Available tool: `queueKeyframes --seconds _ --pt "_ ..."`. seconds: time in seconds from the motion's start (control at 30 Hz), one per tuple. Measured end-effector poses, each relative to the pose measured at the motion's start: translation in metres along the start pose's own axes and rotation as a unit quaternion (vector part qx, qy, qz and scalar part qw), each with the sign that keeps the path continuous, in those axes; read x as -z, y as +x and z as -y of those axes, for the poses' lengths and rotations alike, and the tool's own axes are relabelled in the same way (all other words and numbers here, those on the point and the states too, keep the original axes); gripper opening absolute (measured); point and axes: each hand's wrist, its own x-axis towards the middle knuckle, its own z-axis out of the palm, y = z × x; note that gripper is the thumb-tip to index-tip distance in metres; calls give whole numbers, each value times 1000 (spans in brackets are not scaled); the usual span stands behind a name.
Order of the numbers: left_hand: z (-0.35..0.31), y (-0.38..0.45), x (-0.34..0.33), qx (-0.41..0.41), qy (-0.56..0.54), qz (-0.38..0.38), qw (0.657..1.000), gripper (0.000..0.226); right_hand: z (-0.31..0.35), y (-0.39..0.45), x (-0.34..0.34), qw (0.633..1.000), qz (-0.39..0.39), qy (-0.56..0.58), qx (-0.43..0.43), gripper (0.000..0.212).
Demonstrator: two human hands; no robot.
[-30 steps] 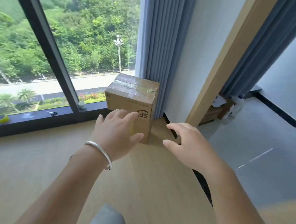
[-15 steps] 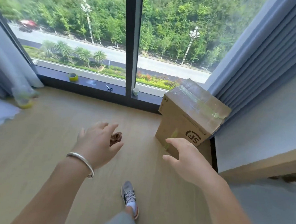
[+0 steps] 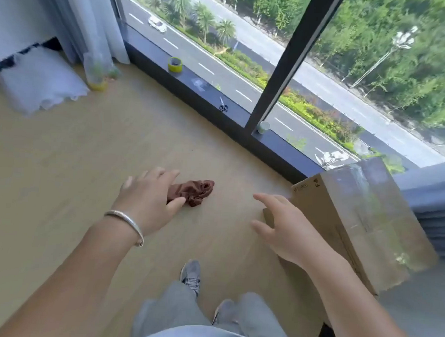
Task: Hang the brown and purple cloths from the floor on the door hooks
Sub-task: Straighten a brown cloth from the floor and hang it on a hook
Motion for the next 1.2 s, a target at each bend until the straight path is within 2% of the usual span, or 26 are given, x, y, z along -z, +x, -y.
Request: queueKeyframes --seconds 0.13,0.33,0.57,0.73,0.93,1.03,1.2 --pt "13 13 -22 53 -40 4 998 59 -5 58 -15 997 54 -30 44 59" --pt "12 25 -70 158 -81 53 983 60 -36 151 -51 983 136 -78 92 61" --pt "-15 70 -139 263 -135 81 952 58 -86 267 -81 945 230 -181 143 63" --pt "-6 146 -223 260 -156 105 947 60 -114 360 -132 923 228 -256 174 66" --pt "52 244 -365 242 -163 155 944 59 -164 466 -245 889 252 -328 198 70" --pt "88 293 -440 218 -140 176 950 57 -194 523 -311 879 248 -345 217 62" --pt "132 370 -548 183 -121 152 964 54 -238 602 -416 858 230 -382 256 49"
